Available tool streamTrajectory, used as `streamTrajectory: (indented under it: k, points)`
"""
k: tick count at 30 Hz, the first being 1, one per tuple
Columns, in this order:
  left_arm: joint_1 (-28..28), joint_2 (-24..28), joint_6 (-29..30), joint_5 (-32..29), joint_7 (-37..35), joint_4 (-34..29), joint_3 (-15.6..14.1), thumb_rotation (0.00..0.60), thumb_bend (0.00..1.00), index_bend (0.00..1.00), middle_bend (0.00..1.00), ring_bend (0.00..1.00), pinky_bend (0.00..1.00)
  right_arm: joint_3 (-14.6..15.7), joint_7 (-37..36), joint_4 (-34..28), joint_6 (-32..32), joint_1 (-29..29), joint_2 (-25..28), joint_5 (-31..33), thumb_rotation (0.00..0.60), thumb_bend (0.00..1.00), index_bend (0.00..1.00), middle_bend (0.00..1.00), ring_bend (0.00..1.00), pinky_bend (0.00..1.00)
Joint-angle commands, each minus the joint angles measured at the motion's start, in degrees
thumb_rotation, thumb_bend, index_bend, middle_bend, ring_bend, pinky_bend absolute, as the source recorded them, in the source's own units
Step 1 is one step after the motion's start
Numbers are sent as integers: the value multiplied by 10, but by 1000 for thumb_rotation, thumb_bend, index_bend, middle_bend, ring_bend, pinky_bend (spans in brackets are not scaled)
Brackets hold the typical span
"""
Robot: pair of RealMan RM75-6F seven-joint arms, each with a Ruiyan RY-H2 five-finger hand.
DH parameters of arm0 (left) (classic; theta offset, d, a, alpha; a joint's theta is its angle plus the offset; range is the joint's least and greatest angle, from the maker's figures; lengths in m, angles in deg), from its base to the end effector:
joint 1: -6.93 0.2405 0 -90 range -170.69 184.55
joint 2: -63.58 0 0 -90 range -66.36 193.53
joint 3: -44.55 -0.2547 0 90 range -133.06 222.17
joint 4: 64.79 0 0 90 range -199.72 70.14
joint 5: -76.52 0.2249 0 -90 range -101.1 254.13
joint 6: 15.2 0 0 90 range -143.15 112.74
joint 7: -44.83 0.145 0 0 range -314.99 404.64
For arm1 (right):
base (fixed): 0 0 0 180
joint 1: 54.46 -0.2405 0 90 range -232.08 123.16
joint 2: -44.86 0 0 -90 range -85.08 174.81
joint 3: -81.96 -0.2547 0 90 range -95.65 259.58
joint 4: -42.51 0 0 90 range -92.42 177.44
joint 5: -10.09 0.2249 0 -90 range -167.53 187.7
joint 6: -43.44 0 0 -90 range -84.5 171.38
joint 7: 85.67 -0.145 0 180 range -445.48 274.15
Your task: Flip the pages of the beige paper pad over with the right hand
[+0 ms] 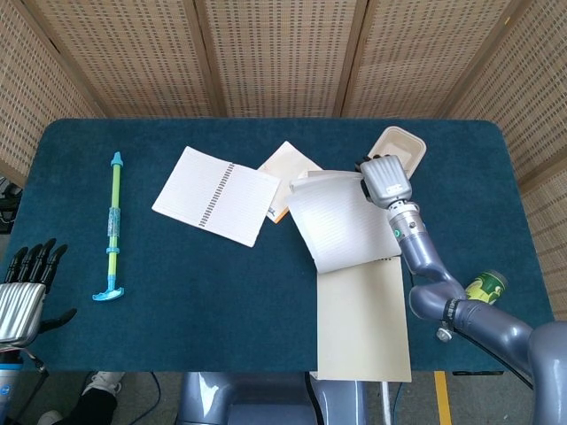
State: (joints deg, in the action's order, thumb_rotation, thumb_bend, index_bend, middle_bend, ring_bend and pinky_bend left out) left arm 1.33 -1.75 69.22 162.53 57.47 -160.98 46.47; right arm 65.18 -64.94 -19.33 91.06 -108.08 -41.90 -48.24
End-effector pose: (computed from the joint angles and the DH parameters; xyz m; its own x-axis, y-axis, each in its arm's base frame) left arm -0.2983 0.1819 0.1278 0.5150 0.0266 0.8568 0.8571 -0.0334 -0.5141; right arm -0.1475 -0.4729 0.0460 0.6165 -0.0259 0.7869 -0.7660 -0.2510 0.5919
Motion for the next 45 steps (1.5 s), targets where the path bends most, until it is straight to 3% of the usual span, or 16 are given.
streamTrajectory:
  k: [1, 11, 21, 24, 29, 32, 35, 40, 45]
  points:
    - [0, 0, 2, 1, -1, 0, 0, 600, 35, 0, 0, 0, 0, 0, -7, 12, 0, -3, -8, -5, 600, 675, 568, 489, 454, 534]
    - [0, 1, 4, 2, -5, 0, 0, 600, 35, 0, 0, 0, 0, -22, -5, 55, 0, -24, -46, 23, 600, 674, 603, 523, 463, 542]
    - [-3, -2, -3, -1, -4, 5, 0, 600, 35, 0, 0, 0, 0, -18, 2, 140, -40, -50, -103, 38, 600, 671, 587, 511, 463, 545]
    - [-4, -3, -4, -3, -4, 7, 0, 600, 35, 0, 0, 0, 0, -15, 0, 154, -68, -54, -109, 45, 600, 595, 509, 435, 390, 455]
    - [-5, -4, -6, 0, -2, 6, -2, 600, 35, 0, 0, 0, 0, -8, 2, 159, -80, -50, -110, 48, 600, 307, 288, 210, 154, 196]
    - [-5, -5, -5, 2, -1, 5, -3, 600, 35, 0, 0, 0, 0, -11, 6, 144, -75, -45, -100, 54, 600, 183, 121, 58, 26, 131]
    - [-5, -5, -3, 4, 1, 4, -3, 600, 35, 0, 0, 0, 0, -16, 7, 122, -56, -41, -87, 52, 600, 128, 19, 1, 0, 108]
    - [-4, -4, -1, 7, 2, 1, -5, 600, 35, 0, 0, 0, 0, -15, 23, 50, -18, -19, -43, 50, 600, 113, 0, 0, 0, 83]
    - [-4, -2, -1, 11, 2, -3, -7, 600, 35, 0, 0, 0, 0, 2, 33, -87, 35, 30, 32, 38, 600, 113, 0, 0, 0, 83]
